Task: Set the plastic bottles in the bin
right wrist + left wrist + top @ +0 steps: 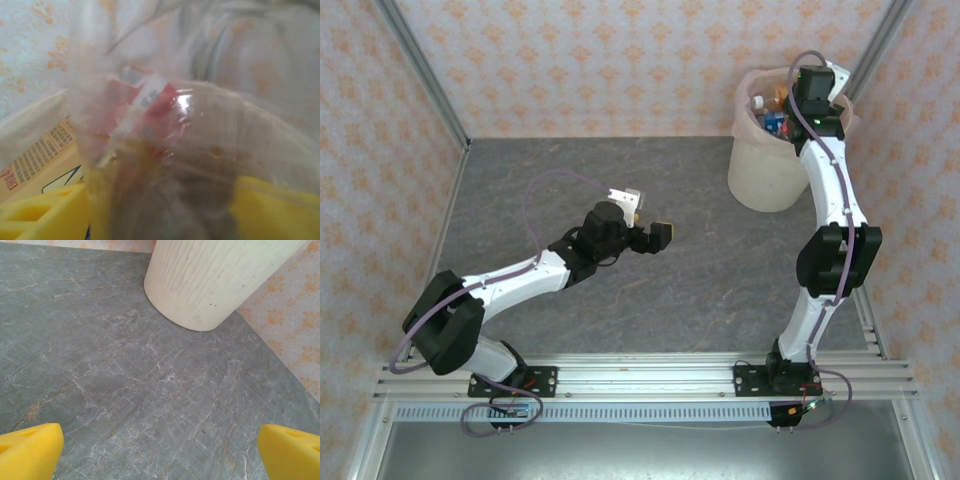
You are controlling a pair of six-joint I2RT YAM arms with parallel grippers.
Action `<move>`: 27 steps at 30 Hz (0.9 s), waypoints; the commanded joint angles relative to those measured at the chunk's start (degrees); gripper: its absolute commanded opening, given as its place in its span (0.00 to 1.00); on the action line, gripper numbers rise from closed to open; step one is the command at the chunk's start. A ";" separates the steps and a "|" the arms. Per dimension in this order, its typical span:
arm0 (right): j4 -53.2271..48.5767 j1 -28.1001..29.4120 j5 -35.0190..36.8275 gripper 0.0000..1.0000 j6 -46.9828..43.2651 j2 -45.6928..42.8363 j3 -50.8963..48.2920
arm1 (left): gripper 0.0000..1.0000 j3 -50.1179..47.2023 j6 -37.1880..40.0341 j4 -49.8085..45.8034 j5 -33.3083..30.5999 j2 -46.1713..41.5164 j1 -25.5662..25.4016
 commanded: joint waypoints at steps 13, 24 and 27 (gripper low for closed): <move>-7.32 0.13 5.99 0.99 1.54 -11.42 0.86 | 1.00 -2.41 0.27 -3.89 -6.71 -11.29 3.52; 6.57 0.13 -13.35 0.99 5.99 -45.67 -31.89 | 1.00 -3.14 2.76 -21.81 -38.81 -25.85 10.72; 10.40 0.20 -10.10 0.99 6.56 -54.55 -43.41 | 1.00 -3.08 4.72 -26.80 -45.65 -27.15 15.19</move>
